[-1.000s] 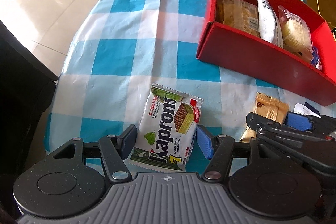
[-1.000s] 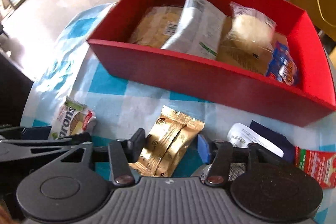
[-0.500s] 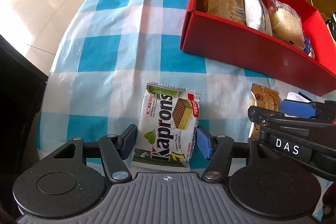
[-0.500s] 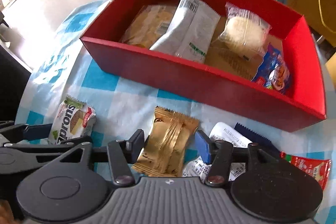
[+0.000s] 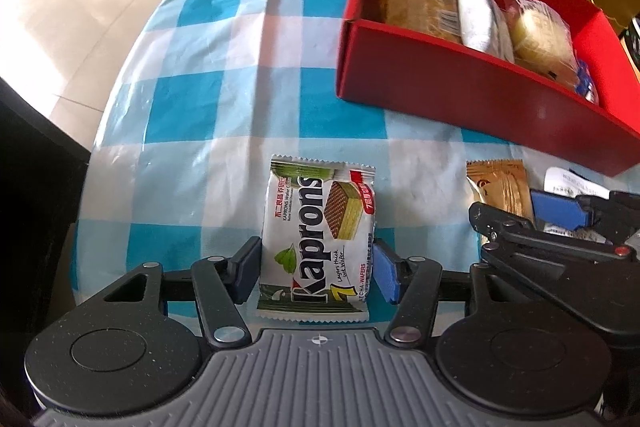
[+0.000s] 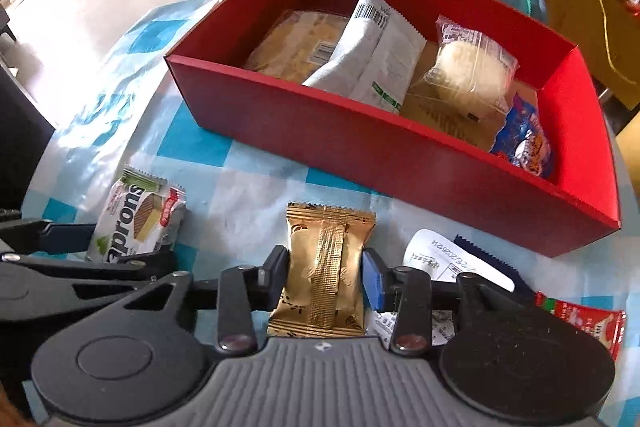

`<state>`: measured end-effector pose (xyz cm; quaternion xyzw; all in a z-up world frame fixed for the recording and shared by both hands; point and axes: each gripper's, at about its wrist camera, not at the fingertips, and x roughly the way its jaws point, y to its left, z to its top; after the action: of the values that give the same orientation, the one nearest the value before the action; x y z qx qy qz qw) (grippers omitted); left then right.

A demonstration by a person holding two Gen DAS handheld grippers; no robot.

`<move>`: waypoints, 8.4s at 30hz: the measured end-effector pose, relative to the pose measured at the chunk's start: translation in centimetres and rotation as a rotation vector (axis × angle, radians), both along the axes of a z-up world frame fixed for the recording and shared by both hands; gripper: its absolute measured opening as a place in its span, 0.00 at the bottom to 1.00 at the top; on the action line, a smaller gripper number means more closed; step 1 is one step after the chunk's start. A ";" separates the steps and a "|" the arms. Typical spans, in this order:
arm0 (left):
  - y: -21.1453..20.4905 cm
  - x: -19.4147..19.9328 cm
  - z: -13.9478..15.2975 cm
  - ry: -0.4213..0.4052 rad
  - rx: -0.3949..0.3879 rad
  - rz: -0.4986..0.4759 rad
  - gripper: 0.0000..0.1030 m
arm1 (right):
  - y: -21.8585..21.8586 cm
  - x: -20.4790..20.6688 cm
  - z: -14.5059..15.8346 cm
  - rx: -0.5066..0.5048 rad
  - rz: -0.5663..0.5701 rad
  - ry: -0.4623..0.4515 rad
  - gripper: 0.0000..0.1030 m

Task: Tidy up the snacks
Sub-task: 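Carry the Kapronos wafer in the left tool while the right tool carries the gold packet over the red box, then release the Kapronos wafer from the left tool while the right tool releases the gold packet, then withdraw both tools from the box toward the remaining snacks on the cloth, then grasp the red-and-yellow Trolli bag with the right tool while the left tool approaches the white printed packet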

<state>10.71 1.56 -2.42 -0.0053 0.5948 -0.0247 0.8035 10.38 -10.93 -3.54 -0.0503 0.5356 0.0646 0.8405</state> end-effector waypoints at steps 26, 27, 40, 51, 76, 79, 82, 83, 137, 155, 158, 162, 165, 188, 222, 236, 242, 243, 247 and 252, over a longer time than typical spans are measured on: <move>-2.7 0.3 5.0 -0.133 -0.128 -0.048 0.63 | -5.7 -1.2 6.4 0.095 -0.093 -0.137 0.35; -2.8 0.4 5.1 -0.136 -0.130 -0.049 0.63 | -5.9 -1.1 6.5 0.095 -0.096 -0.140 0.35; -4.8 1.3 7.1 -0.200 -0.119 -0.072 0.62 | -8.0 -0.6 8.3 0.111 -0.158 -0.192 0.35; -6.4 3.4 8.6 -0.254 -0.104 -0.091 0.62 | -9.5 1.1 9.7 0.125 -0.203 -0.236 0.35; -8.5 8.1 7.7 -0.270 -0.046 -0.095 0.62 | -11.1 6.4 8.2 0.125 -0.240 -0.214 0.35; -8.6 8.4 7.5 -0.266 -0.038 -0.097 0.62 | -11.1 6.8 7.9 0.119 -0.242 -0.208 0.35; -8.8 8.6 7.1 -0.261 -0.023 -0.096 0.62 | -11.0 7.1 7.5 0.113 -0.242 -0.198 0.35; -8.9 8.7 7.0 -0.259 -0.018 -0.096 0.62 | -10.9 7.2 7.3 0.108 -0.240 -0.195 0.35; -9.8 7.7 4.9 -0.258 0.129 -0.130 0.76 | -10.5 7.1 5.0 0.002 -0.200 -0.155 0.47; -9.4 6.5 6.4 -0.286 0.086 -0.138 0.80 | -11.3 5.8 6.4 0.034 -0.222 -0.182 0.53; -9.4 6.0 6.6 -0.286 0.074 -0.150 0.80 | -11.5 5.4 6.7 0.033 -0.226 -0.185 0.53; -9.5 5.0 6.7 -0.276 0.058 -0.173 0.82 | -11.9 4.4 6.9 0.028 -0.232 -0.183 0.53; -9.6 4.1 6.7 -0.264 0.036 -0.194 0.82 | -12.1 3.2 7.1 0.018 -0.233 -0.180 0.54; -13.2 -0.2 1.8 -0.067 -0.073 -0.355 0.82 | -16.2 -5.9 4.3 -0.039 -0.313 0.001 0.54; -15.1 0.9 -0.4 0.009 -0.071 -0.424 0.75 | -8.8 -8.1 1.0 0.082 0.136 0.128 0.59; -15.4 0.8 -0.6 0.024 -0.094 -0.519 0.74 | -9.4 -9.3 1.0 0.088 0.116 0.135 0.60; -15.1 0.9 -0.6 0.039 -0.115 -0.518 0.69 | -10.5 -9.9 1.4 0.123 0.037 0.116 0.41; -15.0 0.8 -0.4 0.039 -0.118 -0.522 0.66 | -10.7 -10.1 1.6 0.130 0.028 0.113 0.39; -15.0 0.3 -0.2 0.034 -0.114 -0.529 0.64 | -11.8 -10.7 1.7 0.139 -0.019 0.119 0.36; -15.2 0.1 -0.2 0.023 -0.088 -0.541 0.68 | -11.9 -11.8 1.8 0.155 -0.026 0.120 0.38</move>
<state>10.77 -13.63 -2.61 0.1186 0.5822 -0.2641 0.7598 -1.40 -22.85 -1.77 0.0257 0.5790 0.0976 0.8090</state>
